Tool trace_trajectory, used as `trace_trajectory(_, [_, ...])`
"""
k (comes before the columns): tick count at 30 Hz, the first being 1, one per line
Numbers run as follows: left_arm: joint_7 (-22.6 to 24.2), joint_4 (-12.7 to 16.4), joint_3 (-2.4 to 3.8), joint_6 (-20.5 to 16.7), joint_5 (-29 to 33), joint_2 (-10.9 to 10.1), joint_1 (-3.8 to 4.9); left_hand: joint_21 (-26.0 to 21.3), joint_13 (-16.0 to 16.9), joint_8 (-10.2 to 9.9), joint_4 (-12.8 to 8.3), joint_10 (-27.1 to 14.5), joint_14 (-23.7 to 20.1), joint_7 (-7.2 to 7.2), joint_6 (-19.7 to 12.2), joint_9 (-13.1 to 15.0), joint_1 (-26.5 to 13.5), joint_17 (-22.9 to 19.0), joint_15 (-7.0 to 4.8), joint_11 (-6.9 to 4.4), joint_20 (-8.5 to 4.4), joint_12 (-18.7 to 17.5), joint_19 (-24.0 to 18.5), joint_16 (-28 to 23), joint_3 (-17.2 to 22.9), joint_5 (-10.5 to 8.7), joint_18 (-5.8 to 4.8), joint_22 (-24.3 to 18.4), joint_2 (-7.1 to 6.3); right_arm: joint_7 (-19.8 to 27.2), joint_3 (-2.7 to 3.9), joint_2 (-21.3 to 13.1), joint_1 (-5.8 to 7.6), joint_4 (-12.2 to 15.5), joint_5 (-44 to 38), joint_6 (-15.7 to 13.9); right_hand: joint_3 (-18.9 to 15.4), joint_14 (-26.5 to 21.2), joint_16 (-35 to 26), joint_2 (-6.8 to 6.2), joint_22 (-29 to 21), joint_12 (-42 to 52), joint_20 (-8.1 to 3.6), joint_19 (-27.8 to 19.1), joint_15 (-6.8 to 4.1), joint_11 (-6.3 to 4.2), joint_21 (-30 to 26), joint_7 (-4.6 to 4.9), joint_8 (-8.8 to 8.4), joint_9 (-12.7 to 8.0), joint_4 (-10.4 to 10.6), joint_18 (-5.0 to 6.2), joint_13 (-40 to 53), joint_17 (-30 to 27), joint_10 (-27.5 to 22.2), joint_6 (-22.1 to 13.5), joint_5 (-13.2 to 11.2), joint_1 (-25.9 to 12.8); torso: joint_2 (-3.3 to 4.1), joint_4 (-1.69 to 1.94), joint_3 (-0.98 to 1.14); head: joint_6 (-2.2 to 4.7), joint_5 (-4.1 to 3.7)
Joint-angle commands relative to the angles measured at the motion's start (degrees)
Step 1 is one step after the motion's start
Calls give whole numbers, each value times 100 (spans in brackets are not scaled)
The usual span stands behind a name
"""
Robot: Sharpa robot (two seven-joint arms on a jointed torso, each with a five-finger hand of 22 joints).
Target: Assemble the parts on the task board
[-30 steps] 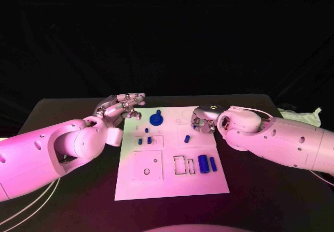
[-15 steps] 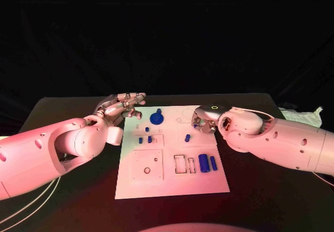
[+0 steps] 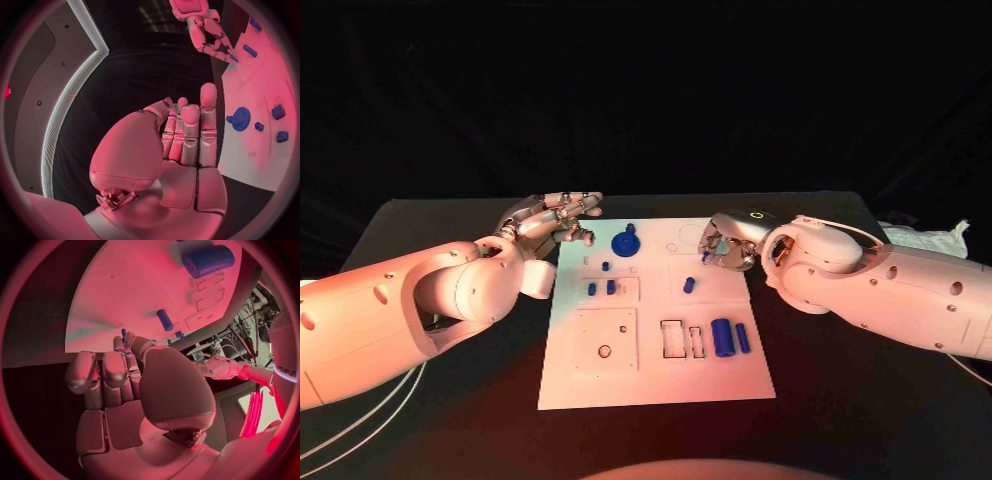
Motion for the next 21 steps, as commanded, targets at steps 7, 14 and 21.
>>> trace_trajectory(7, [-46, -55, 3, 175, -9, 13, -1, -44, 6, 24, 14, -57, -44, -19, -19, 3, -18, -13, 2, 0, 0, 23, -46, 2, -8, -13, 121, -18, 4, 208, 12, -71, 43, 223, 600, -110, -49, 151, 33, 5, -8, -55, 18, 9, 17, 23, 22, 30, 12, 13, 29, -52, -12, -5, 25, 4, -7, -113, 4, 0, 3, 32, 20])
trace_trajectory(14, [-51, -70, 3, 189, -9, 12, -1, -71, 5, 27, 13, -60, -53, -19, -19, 4, -17, -33, 2, 0, 0, 23, -55, -11, -8, -13, 125, -32, 3, 261, 23, -114, 48, 674, 645, -271, -51, 154, 54, 3, 2, -59, 19, 14, 20, 25, 28, 31, 11, 14, 29, -53, -13, 16, 27, 5, -8, -116, 8, 0, 2, 39, 97])
trace_trajectory(21, [-54, -85, 3, 209, -9, 49, -1, -100, 4, 33, 9, -69, -67, -18, -22, 4, -14, -55, 3, 1, 1, 24, -66, -25, -8, -13, 130, -47, 1, 234, 27, 103, 42, 956, 569, -273, -40, 156, 61, 15, -1, -74, 20, 13, 24, 28, 27, 39, 6, 17, 17, -51, -17, 20, 27, 3, 5, -103, 5, 2, -3, 5, 224])
